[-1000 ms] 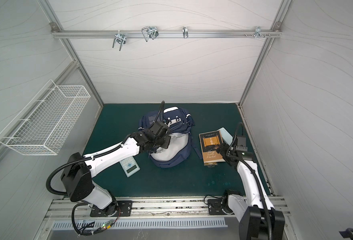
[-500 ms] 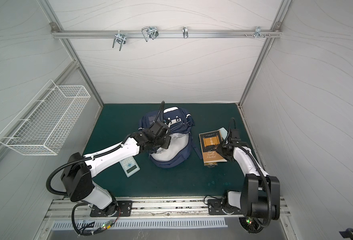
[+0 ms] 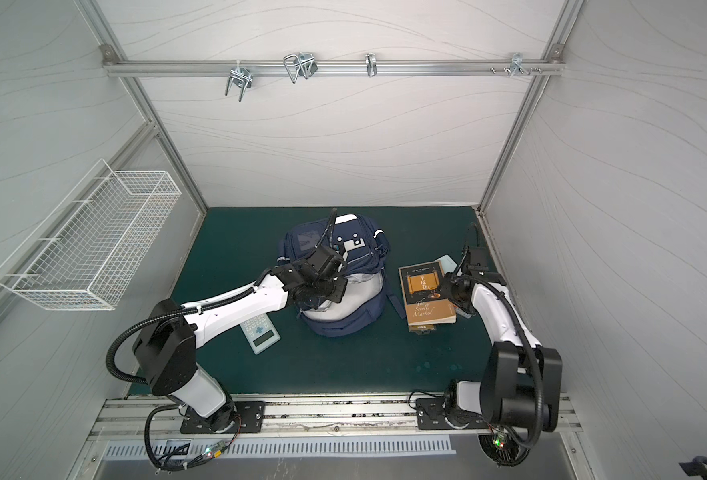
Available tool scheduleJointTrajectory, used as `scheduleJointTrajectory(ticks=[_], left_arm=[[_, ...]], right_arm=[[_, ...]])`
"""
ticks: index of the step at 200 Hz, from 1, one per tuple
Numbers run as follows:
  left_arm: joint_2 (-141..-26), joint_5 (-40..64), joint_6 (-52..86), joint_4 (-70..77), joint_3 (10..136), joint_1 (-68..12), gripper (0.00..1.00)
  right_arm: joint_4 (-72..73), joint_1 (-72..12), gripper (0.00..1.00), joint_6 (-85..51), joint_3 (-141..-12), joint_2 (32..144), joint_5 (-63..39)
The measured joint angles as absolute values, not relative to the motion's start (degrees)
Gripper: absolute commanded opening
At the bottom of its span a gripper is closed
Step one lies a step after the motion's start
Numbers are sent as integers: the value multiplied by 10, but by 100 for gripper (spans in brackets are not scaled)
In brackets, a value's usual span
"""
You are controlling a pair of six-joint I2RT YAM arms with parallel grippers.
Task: Pack books, pencil case, and school supplies into a backpack
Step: Pick up the book.
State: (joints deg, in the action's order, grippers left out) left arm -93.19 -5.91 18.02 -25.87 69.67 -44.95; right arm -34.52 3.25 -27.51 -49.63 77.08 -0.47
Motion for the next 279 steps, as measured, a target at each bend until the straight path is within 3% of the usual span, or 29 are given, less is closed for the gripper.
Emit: scheduleJointTrajectory(ticks=[37, 75, 148, 172, 224, 252, 265, 279], left_arm=[[-932, -57, 180, -259, 697, -449, 0], [-932, -56, 180, -259, 697, -449, 0], [-932, -56, 180, -259, 697, -449, 0], [-932, -56, 180, -259, 697, -449, 0], [-932, -57, 177, -259, 697, -449, 0], [-932, -57, 177, -260, 697, -449, 0], [-932, -57, 177, -260, 697, -449, 0], [-932, -58, 176, -260, 697, -449, 0]], right_arm=[[-343, 0, 56, -271, -475, 786, -22], [-344, -53, 54, -278, -475, 777, -32], [-320, -63, 60, -310, -434, 748, -135], [-329, -62, 70, -315, -433, 728, -124], [-323, -8, 73, -316, -401, 688, -146], [-302, -8, 65, -318, -364, 701, -183], [-296, -8, 57, -317, -361, 707, -192], [-285, -8, 42, -318, -361, 715, -197]])
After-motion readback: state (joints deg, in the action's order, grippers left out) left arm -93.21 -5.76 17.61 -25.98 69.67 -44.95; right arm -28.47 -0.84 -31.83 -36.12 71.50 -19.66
